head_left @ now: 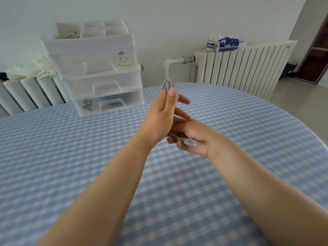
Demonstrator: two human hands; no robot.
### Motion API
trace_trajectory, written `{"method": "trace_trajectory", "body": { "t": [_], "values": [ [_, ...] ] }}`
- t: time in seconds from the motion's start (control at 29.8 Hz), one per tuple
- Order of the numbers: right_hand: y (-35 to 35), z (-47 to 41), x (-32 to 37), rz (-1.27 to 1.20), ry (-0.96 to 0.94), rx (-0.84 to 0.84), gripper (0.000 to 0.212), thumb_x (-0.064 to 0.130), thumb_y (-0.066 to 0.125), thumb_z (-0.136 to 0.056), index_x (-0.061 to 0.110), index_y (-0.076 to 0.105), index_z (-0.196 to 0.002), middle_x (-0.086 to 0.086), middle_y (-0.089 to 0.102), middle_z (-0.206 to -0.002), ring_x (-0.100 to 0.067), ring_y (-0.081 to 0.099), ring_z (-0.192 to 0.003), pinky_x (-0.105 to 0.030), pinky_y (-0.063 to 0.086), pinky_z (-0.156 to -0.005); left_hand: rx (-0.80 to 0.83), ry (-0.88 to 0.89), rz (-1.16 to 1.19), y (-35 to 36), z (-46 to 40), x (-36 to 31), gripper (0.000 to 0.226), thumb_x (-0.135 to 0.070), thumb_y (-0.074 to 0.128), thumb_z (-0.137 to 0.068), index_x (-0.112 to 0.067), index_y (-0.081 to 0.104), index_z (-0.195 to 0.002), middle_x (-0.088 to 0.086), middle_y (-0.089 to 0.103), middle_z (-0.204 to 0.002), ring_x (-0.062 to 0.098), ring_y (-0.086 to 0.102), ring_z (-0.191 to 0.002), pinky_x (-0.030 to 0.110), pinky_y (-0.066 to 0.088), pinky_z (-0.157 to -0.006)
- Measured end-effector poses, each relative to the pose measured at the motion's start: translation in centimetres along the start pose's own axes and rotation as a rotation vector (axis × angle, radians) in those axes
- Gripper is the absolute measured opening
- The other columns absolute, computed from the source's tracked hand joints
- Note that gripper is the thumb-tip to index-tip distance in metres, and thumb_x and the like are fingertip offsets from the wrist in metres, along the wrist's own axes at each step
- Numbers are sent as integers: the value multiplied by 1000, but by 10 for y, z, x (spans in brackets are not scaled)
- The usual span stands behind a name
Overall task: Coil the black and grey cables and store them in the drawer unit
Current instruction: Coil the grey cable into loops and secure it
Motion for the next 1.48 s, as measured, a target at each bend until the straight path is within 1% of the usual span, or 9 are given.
{"method": "trace_trajectory", "body": {
  "t": [0.1, 0.27, 0.44, 0.67, 0.91, 1.04, 1.21, 1.34, 1.48],
  "values": [
    [-1, 4, 3, -46, 21, 63, 20, -3, 46, -95, 8, 62, -90, 2, 68, -68, -8, 68, -63, -10, 41, -39, -129, 32, -2, -2, -1, 5, 36, -41, 25, -103, -19, 45, -82, -2, 63, -76, 19, 64, -59, 28, 49, -49],
    [2, 11, 8, 243, -44, 148, 15, 4, 59, -91, 10, 66, -103, 4, 74, -103, -13, 71, -96, -13, 47, -53, -353, -94, 212, -18, -7, 19, 41, -40, 23, -104, -15, 39, -76, 0, 56, -59, 17, 46, -38, 25, 38, -40],
    [10, 12, 13, 936, -360, -247, 24, 46, 68, -82, 22, 66, -79, 10, 73, -75, -1, 68, -63, -28, 53, -63, -376, -391, 472, -19, -10, 36, 43, -33, 29, -103, -15, 40, -65, 0, 57, -63, 13, 48, -50, 24, 39, -47],
    [6, 15, 20, 1048, -528, -343, 17, 38, 58, -89, 34, 46, -100, 10, 67, -65, -1, 62, -52, -29, 54, -60, -37, -508, 406, -6, -8, 44, 49, -38, 25, -104, -9, 48, -73, 13, 50, -61, 25, 49, -45, 30, 42, -43],
    [-3, 15, 32, 569, -499, -153, 16, 24, 65, -90, 9, 59, -89, -7, 72, -64, -14, 57, -43, -17, 38, -42, 236, -535, 215, -4, -4, 43, 58, -40, 25, -104, 0, 60, -80, 16, 59, -57, 19, 54, -46, 23, 44, -43],
    [-10, 15, 35, 511, -621, -239, 20, 26, 72, -84, 8, 65, -83, -3, 68, -67, -18, 67, -58, -27, 54, -61, 326, -601, 234, -1, -4, 43, 36, -24, 29, -102, -9, 54, -83, 3, 47, -55, 10, 42, -39, 18, 35, -35],
    [-11, 8, 31, 646, -695, -314, 19, 33, 61, -92, 15, 62, -89, 9, 63, -92, -9, 60, -91, -33, 49, -84, 438, -698, 361, 2, -1, 43, 36, -15, 26, -98, -14, 37, -64, -4, 33, -38, 5, 31, -27, 13, 23, -29],
    [-8, 9, 27, 964, -710, -356, 24, 42, 44, -98, 18, 46, -96, 11, 56, -85, -8, 56, -72, -30, 48, -68, 522, -725, 485, 5, 3, 45, 38, -23, 26, -99, -13, 42, -66, -7, 33, -34, 2, 29, -22, 11, 18, -28],
    [-19, 7, 24, 869, -516, -309, 28, 51, 45, -95, 24, 44, -104, 11, 61, -75, -7, 62, -59, -31, 55, -56, 560, -723, 520, 11, 4, 43, 56, -53, 31, -92, -13, 50, -58, -7, 33, -34, 3, 26, -23, 12, 16, -30]
  ]
}}
Point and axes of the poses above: each hand's wrist, its own z-axis away from the middle knuckle, its own y-axis out of the palm, x = y × z, the point moved 4 cm from there along -z, towards the middle knuckle
